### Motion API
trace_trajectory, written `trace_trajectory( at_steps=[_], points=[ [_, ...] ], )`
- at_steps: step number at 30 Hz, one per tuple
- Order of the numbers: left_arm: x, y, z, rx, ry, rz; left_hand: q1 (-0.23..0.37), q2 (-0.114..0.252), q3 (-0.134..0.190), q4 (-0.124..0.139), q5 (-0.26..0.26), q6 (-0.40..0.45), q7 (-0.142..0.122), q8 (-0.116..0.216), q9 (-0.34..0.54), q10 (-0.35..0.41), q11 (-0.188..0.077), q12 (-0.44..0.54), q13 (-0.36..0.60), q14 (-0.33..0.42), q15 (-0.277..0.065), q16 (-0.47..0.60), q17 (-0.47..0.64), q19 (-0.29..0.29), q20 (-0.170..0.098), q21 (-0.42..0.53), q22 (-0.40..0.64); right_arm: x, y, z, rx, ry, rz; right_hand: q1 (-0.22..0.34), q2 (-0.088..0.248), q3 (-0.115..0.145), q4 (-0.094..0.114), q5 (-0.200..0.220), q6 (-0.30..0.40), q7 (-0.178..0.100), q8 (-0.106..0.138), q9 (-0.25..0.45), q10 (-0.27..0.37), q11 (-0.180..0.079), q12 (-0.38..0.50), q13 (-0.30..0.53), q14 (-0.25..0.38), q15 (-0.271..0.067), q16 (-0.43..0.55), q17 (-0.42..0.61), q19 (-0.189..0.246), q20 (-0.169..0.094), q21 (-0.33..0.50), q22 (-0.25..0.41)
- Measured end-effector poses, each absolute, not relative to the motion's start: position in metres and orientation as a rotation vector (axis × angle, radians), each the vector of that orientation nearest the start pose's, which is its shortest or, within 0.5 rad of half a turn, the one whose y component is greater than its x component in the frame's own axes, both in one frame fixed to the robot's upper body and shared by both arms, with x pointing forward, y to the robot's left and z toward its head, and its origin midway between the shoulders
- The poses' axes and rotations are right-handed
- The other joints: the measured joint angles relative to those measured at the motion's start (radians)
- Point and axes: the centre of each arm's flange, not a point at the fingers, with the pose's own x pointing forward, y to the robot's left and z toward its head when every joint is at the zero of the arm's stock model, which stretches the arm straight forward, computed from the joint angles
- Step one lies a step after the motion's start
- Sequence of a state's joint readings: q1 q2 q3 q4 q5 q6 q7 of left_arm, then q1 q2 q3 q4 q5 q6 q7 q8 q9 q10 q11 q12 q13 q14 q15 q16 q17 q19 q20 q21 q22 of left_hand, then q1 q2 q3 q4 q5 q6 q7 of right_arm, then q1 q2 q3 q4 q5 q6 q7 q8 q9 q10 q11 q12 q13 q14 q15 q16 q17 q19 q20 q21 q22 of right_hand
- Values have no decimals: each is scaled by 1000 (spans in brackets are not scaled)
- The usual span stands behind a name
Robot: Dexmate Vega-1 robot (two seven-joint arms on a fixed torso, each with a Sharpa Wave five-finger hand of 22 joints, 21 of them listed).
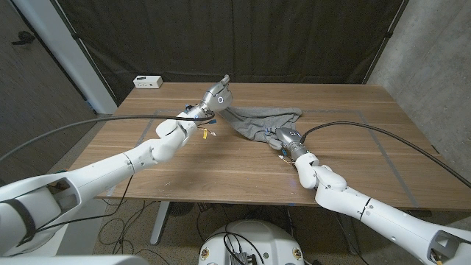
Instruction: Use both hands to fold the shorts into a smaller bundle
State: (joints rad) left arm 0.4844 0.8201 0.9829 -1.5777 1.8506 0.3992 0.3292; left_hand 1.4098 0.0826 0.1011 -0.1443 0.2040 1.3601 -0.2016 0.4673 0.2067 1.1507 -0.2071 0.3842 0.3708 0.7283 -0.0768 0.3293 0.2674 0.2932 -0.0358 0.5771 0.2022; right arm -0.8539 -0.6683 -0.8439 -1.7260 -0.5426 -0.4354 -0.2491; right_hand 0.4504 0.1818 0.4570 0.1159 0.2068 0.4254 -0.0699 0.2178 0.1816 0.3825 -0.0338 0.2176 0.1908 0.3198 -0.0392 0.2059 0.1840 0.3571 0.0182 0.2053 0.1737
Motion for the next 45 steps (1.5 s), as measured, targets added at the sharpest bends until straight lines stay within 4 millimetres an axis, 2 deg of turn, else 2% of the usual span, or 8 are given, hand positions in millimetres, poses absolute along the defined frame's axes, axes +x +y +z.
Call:
trace_trajectory(
  at_steps=[5, 16, 22, 23, 26, 27, 29, 45],
  points=[
    [583, 159, 61, -2735, 1441, -950, 0, 0, -4, 4, 5, 0, 0, 8, 1, 5, 5, -5, -5, 0, 0, 0, 0, 0, 0, 0, 0, 602, -156, -112, -1334, -499, -36, 0, 0, 4, 4, -1, 2, -2, 0, 0, 0, 0, 0, 0, 0, 0, 0, 0, 0, 0, 2, 0],
    [575, 149, 79, -2611, 1458, -888, 0, -8, -6, 5, 8, 0, 0, 17, 7, 11, 0, -12, -6, 2, 2, 0, 5, 0, 0, 4, 0, 600, -158, -115, -1331, -487, -39, 0, 0, 7, 1, -1, 2, -2, -9, 0, 5, -5, -9, 0, 0, 0, 0, 5, 0, 0, 2, 0],
    [574, 145, 80, -2564, 1464, -839, 0, -8, -8, 8, 9, 0, 0, 17, 10, 18, 0, -13, -10, 5, 5, 0, 5, 0, 0, 7, 0, 600, -159, -116, -1329, -483, -41, 0, 0, 7, 1, -1, 2, -2, -9, 0, 5, -5, -9, 0, 0, 0, 0, 5, -4, -4, 2, 1],
    [571, 143, 90, -2545, 1465, -855, 0, -8, -8, 8, 14, 0, 0, 17, 10, 18, 0, -13, -10, 5, 5, 0, 5, 0, 0, 7, 0, 600, -159, -117, -1326, -484, -41, 0, 0, 7, 1, -1, 2, -2, -9, 0, 5, -5, -9, 0, 0, 0, 0, 5, -4, -4, 2, 1],
    [572, 141, 85, -2528, 1475, -813, 0, -8, -8, 8, 16, 0, 0, 21, 10, 18, 0, -13, -10, 5, 5, 0, 5, 0, 0, 7, 0, 601, -160, -118, -1327, -479, -42, 0, 0, 7, 1, -1, 2, -2, -9, 0, 5, -5, -9, 0, 0, 0, 0, 5, -4, -4, 2, 1],
    [569, 138, 96, -2502, 1478, -829, 0, -8, -8, 8, 16, 0, 0, 21, 10, 18, 0, -14, -10, 5, 5, 0, 5, 0, 0, 7, 0, 601, -160, -118, -1322, -483, -40, 0, 0, 9, 0, -1, 2, -2, -9, 0, 5, -5, -9, 0, 0, 0, 0, 5, -4, -4, 2, 1],
    [568, 135, 102, -2485, 1483, -836, 0, -8, -8, 8, 16, 0, 0, 21, 10, 18, 0, -19, -10, 5, 5, 0, 5, 0, 0, 7, 0, 601, -160, -118, -1320, -484, -39, 0, 0, 10, -1, -1, 2, -2, -9, 1, 5, -5, -9, 0, 0, 0, 0, 5, -4, -4, 2, 1],
    [557, 103, 125, -2314, 1562, -761, 4, -12, -13, 12, 23, 0, 0, 28, 15, 27, 2, -28, -15, 5, 5, -4, 2, 0, 0, 11, 0, 608, -162, -122, -1299, -484, -29, 0, 0, 14, -5, -1, 2, -2, -15, 2, 5, -5, -9, 0, 0, 0, 0, 9, -9, -9, -5, 2]
  ],
)
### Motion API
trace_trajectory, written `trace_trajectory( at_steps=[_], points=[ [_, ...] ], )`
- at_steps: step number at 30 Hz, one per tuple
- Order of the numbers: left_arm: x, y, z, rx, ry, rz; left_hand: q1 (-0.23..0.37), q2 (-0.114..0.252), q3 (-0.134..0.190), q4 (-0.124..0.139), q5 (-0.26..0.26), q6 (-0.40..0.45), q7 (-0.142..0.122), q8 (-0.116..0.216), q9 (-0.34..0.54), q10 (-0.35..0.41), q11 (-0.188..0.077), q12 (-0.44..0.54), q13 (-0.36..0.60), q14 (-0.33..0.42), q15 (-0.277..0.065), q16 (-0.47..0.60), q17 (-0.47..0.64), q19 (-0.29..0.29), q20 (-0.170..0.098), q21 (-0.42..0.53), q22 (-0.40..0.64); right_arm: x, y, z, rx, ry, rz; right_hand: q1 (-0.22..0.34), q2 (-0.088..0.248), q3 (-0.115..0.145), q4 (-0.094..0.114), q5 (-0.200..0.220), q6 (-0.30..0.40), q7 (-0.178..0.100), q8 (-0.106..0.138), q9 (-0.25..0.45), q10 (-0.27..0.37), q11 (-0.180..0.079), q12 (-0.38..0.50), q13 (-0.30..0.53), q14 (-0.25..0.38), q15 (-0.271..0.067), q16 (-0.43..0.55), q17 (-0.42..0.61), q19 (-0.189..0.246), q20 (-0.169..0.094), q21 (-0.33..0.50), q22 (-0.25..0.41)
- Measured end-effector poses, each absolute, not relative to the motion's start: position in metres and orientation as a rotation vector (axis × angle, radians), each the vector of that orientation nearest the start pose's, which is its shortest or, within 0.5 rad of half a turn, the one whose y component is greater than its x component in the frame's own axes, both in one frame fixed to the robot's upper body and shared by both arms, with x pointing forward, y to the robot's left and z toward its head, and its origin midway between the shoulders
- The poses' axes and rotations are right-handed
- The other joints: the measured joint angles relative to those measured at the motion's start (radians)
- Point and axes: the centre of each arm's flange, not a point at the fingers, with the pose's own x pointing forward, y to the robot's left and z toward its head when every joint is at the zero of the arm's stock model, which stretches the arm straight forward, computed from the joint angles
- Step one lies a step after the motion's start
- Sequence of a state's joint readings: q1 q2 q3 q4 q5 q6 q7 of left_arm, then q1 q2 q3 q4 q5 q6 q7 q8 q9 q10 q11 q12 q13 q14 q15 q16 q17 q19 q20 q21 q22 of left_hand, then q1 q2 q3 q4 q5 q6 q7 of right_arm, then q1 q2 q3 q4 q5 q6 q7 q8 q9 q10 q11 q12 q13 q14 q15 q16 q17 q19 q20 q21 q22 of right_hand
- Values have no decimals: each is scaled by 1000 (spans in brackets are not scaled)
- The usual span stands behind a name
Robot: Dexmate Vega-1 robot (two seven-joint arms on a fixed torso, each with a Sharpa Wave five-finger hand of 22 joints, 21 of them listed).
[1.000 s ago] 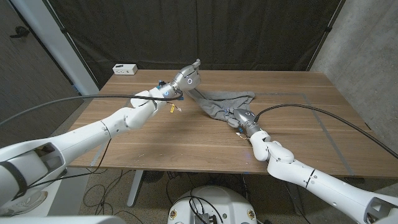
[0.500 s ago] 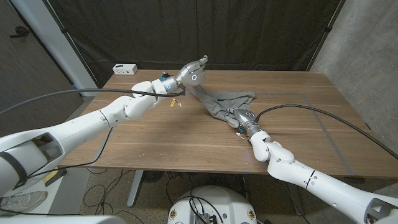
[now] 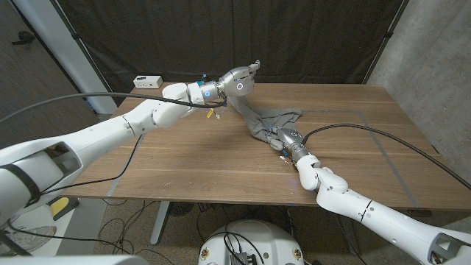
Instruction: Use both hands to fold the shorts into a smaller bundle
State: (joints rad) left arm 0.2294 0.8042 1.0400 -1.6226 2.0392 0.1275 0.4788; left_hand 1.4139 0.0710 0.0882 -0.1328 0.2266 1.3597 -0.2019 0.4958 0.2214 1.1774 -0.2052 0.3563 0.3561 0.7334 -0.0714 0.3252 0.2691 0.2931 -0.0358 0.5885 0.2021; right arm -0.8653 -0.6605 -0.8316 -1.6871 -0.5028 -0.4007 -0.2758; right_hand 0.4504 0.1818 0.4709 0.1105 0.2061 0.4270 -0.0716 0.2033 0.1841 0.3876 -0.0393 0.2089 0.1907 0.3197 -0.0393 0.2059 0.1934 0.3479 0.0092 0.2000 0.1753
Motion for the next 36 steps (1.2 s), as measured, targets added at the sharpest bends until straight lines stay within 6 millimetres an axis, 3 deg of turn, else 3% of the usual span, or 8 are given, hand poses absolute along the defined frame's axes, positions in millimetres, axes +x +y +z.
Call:
trace_trajectory(
  at_steps=[15, 16, 36],
  points=[
    [556, 74, 139, -2207, 1627, -712, 0, 0, -8, 8, 1, -4, -4, 8, 9, 5, -6, -13, -9, 0, 0, -8, -5, -11, -4, 0, 0, 611, -166, -124, -1271, -487, -32, 0, 0, 0, 0, -8, 0, 0, 0, 0, 0, 0, -6, 0, 0, 0, 0, 4, 0, 0, 1, -1],
    [551, 69, 134, -2131, 1714, -669, 0, 0, -8, 8, 1, -4, -4, 8, 9, 5, -6, -13, -9, 0, 0, -8, -5, -11, -4, 0, 0, 612, -175, -128, -1277, -472, -41, 0, 0, 0, 0, -8, 0, 0, -4, 0, 0, 0, -6, 0, 0, 0, 0, 5, 0, 0, 1, -2],
    [564, 16, 130, -1986, 1857, -571, 0, 0, -16, 9, 0, -4, -4, 15, 15, 5, -6, -16, -9, 0, 0, -8, -3, -11, -4, 11, 5, 610, -191, -133, -1249, -455, -48, 0, 0, 1, -1, -8, 0, 0, -4, 0, 0, 0, -6, 0, 0, 0, 0, 5, 0, 0, 1, -1]
  ],
)
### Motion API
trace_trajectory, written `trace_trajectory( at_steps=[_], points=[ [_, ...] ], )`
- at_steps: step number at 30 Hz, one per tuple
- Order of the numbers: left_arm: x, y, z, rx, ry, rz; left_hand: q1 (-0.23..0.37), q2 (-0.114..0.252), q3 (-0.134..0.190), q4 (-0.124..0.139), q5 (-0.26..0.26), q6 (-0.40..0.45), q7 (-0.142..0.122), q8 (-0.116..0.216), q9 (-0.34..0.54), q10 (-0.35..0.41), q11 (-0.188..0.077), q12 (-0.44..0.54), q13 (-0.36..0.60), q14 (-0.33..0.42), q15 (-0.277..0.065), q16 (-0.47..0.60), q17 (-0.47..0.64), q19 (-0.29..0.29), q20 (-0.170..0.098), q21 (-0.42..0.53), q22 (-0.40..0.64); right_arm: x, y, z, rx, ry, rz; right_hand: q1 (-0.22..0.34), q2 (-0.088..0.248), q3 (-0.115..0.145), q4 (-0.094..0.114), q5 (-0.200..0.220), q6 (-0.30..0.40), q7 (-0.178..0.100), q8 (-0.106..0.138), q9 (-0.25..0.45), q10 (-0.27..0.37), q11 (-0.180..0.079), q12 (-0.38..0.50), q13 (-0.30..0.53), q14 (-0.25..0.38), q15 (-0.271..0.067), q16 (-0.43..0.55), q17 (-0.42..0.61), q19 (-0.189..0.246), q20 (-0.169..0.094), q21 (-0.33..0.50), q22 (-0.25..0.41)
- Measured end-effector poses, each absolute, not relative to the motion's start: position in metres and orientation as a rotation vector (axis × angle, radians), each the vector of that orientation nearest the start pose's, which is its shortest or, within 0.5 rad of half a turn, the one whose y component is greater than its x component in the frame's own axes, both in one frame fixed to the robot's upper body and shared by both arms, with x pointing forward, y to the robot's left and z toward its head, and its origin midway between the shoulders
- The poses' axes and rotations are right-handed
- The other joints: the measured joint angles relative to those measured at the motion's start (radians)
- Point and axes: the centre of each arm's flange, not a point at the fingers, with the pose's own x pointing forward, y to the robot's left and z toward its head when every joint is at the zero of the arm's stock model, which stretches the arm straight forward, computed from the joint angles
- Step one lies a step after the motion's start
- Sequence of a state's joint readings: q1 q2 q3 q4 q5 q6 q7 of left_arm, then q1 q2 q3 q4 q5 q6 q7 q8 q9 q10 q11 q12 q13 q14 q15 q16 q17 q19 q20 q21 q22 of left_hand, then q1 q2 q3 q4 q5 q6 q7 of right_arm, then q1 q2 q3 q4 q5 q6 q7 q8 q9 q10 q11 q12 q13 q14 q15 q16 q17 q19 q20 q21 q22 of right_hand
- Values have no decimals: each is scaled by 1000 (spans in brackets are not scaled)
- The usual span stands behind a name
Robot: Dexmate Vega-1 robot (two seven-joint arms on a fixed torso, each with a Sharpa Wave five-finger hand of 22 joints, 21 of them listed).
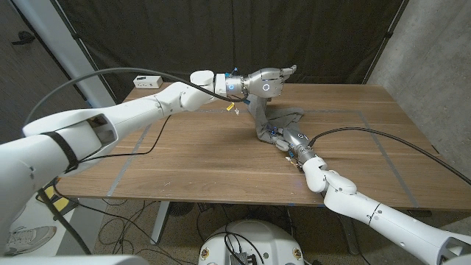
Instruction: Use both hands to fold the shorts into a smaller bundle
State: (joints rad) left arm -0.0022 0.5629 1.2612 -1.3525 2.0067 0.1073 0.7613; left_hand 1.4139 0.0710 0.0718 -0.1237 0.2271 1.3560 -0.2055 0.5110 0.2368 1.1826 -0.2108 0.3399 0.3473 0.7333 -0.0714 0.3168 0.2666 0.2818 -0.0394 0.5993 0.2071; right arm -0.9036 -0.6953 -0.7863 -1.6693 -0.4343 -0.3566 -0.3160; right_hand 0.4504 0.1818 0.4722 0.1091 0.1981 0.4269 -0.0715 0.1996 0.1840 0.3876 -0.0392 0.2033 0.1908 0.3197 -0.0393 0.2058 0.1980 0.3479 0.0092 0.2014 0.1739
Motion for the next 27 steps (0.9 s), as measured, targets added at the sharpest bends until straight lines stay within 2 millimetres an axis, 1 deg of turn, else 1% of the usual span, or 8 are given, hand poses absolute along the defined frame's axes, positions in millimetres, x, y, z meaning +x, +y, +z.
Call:
trace_trajectory(
  at_steps=[3, 5, 6, 9, 16, 19, 24, 27],
  points=[
    [566, 5, 129, -1949, 1905, -561, 0, 0, -3, 3, 7, 0, 0, 0, 3, 3, 3, 0, 0, 0, 0, 0, 1, 0, 0, 0, 0, 610, -195, -134, -1248, -451, -51, 0, 0, 0, 0, 0, 0, 0, 0, 0, 0, 0, 0, 0, 0, 0, 0, 0, 0, 0, 0, 0],
    [563, 5, 130, -1935, 1928, -571, 0, 0, -3, 3, 8, 0, 0, 0, 3, 4, 4, 0, -1, 0, 0, 0, 1, 0, 0, 0, 0, 609, -196, -134, -1248, -450, -53, 0, 0, 0, 0, 0, 0, 0, 0, 0, 0, 0, 0, 0, 0, 0, 0, 0, 0, 0, 0, 0],
    [569, -4, 126, -1926, 1942, -546, 0, 0, -3, 3, 8, 0, 0, 0, 4, 4, 3, 0, -1, 0, 0, 0, 1, 0, 0, 0, 0, 609, -197, -134, -1245, -447, -53, 0, 0, 2, -2, 0, 0, 0, 0, 0, 0, 0, 0, 0, 0, 0, 0, 0, 0, 0, 0, 0],
    [570, -9, 125, -1909, 1974, -540, 0, 0, -3, 3, 8, 0, 0, 3, 4, 9, -2, 0, -1, 0, 0, 0, 1, 0, 0, 4, 0, 609, -198, -135, -1246, -446, -54, 0, 0, 4, -4, 0, 0, 0, 0, 0, 0, 0, -3, 0, 0, 0, 0, 0, 0, 0, 0, 0],
    [582, -32, 111, -1883, 2042, -452, 0, 0, -7, -1, 8, -14, 2, 6, -1, 9, -2, -3, 3, 6, -5, -1, -2, 0, 0, 8, -1, 609, -201, -136, -1239, -437, -57, 0, 0, 4, -4, 0, 0, 0, 0, 0, 0, 0, -4, 0, 0, 0, 0, -1, 0, 0, 0, 0],
    [585, -38, 106, -1876, 2059, -425, 0, 0, -10, 2, 8, -61, 1, -32, -30, -5, 1, -19, -7, 17, -5, -21, -11, 4, -4, 11, -3, 610, -202, -136, -1238, -435, -58, 0, 0, 4, -4, 0, 0, 0, -3, 0, 0, 0, -4, 0, 0, 0, 0, -1, 0, 0, 0, 0],
    [590, -45, 98, -1876, 2078, -391, 13, 11, -14, -1, 11, -154, -2, -107, -51, -81, -5, -68, -46, 11, -9, -56, -30, 4, -4, 19, -7, 610, -202, -135, -1238, -433, -56, 0, 0, 4, -4, 0, 4, -4, -3, 0, 0, 0, -4, 0, -4, -4, -1, 1, 0, 0, 0, 0],
    [590, -48, 94, -1877, 2084, -381, 12, 11, -27, 5, 37, -300, -8, -195, -48, -160, -1, -121, -86, -20, -1, -81, -39, 4, -4, 19, -12, 611, -202, -135, -1241, -428, -50, 0, 0, 4, -4, 0, 4, -4, -3, 0, 0, 0, -4, 0, -6, -5, -1, 1, 0, 0, 0, 0]
  ],
)
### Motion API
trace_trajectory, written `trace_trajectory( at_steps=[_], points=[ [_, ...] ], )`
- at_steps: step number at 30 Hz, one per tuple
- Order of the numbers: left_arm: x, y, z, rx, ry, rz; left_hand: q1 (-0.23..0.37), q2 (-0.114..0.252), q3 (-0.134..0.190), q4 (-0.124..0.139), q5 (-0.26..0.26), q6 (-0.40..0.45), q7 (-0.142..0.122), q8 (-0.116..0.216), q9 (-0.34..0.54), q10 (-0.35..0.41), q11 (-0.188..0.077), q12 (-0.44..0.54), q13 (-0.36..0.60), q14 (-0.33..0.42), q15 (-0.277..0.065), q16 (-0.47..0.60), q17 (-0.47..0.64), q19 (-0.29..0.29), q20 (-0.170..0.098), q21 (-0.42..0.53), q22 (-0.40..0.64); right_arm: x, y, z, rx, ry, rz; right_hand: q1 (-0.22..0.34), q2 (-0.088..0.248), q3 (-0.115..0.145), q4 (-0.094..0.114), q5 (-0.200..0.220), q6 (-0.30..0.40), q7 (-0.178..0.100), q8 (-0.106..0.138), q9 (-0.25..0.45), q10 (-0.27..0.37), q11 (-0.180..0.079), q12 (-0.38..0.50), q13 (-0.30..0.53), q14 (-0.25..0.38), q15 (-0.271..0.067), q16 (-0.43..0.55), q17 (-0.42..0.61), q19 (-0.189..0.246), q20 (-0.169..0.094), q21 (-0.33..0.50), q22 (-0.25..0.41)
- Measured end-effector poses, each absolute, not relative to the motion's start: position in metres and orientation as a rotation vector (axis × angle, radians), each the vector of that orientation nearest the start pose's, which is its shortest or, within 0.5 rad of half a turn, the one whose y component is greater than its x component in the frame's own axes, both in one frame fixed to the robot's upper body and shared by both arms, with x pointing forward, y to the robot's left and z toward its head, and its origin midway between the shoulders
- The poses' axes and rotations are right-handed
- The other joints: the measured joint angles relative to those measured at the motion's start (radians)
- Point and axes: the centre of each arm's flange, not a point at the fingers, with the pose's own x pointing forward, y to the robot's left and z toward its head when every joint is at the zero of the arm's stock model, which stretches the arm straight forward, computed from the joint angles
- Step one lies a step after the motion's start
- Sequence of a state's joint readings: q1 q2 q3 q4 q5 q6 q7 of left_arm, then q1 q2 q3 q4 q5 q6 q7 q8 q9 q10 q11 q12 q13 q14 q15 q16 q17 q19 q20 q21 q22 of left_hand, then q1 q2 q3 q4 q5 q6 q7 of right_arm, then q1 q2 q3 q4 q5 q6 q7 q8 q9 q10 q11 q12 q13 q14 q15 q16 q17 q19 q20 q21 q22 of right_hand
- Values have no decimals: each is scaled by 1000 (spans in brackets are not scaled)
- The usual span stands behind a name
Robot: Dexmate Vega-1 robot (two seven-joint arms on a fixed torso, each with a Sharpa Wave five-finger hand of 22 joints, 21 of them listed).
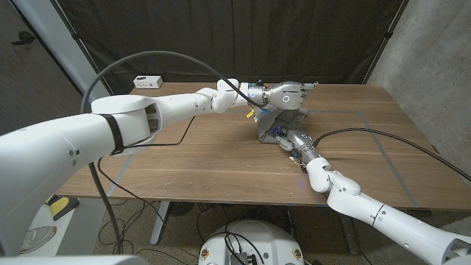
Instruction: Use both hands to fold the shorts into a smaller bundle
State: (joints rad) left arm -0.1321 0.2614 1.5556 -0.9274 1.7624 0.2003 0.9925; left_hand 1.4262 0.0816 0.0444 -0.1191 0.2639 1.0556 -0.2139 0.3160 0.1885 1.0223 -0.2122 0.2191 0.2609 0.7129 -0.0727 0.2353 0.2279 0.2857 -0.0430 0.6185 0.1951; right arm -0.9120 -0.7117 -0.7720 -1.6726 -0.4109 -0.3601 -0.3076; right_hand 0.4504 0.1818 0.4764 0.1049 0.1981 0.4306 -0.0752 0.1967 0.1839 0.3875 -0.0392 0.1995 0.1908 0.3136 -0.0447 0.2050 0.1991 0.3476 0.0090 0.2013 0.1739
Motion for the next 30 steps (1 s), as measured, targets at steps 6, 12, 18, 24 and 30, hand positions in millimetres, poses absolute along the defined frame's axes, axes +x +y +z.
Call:
trace_trajectory(
  at_steps=[6, 12, 18, 24, 30],
  points=[
    [591, -56, 87, -1910, 2071, -384, -165, -1, -36, 63, 72, -353, -6, -132, -3, -218, 4, -32, -50, -96, 12, -46, -27, -29, 29, -28, -5, 611, -201, -133, -1247, -422, -33, 0, 0, 0, 0, 0, 0, 0, 0, 0, -4, 4, -4, 0, -4, 3, 0, 0, -3, -1, 0, 0],
    [587, -65, 78, -1937, 2056, -393, -370, 26, -75, 163, 114, -589, -8, -135, -3, -426, 7, -32, -57, -236, 25, -51, -33, -72, 72, -60, -5, 612, -200, -133, -1253, -412, -15, 0, 0, 0, 0, 0, 11, 4, 0, 0, -4, 4, -4, 0, -4, 3, 0, -1, -3, -1, 0, -2],
    [590, -68, 75, -2032, 1976, -487, -407, 48, -72, 182, 118, -626, -6, -135, -7, -471, 7, -32, -57, -262, 25, -51, -33, -75, 75, -61, -4, 610, -198, -131, -1261, -405, 2, 0, 0, 0, 0, 0, 17, -1, 0, 0, 4, 11, -6, -3, -3, 4, 6, -2, -7, -8, -1, -7],
    [588, -65, 67, -2055, 1970, -544, -409, 62, -68, 187, 118, -634, -8, -135, -7, -476, 2, -32, -57, -270, 26, -51, -33, -75, 75, -61, -2, 605, -195, -126, -1277, -403, 27, 0, 0, 4, -4, 0, 22, 4, 0, 0, 2, 20, -6, -3, 5, 4, 6, -1, -7, -8, 0, -7],
    [584, -57, 67, -2088, 1937, -638, -408, 70, -62, 193, 118, -634, -8, -135, -4, -481, 7, -32, -56, -270, 26, -50, -33, -75, 75, -61, -2, 597, -193, -122, -1299, -414, 38, 0, 0, 5, -11, 0, 8, -2, -5, 0, -8, 25, -6, -2, 7, 6, 10, 1, 1, -15, 0, -7]
  ],
)
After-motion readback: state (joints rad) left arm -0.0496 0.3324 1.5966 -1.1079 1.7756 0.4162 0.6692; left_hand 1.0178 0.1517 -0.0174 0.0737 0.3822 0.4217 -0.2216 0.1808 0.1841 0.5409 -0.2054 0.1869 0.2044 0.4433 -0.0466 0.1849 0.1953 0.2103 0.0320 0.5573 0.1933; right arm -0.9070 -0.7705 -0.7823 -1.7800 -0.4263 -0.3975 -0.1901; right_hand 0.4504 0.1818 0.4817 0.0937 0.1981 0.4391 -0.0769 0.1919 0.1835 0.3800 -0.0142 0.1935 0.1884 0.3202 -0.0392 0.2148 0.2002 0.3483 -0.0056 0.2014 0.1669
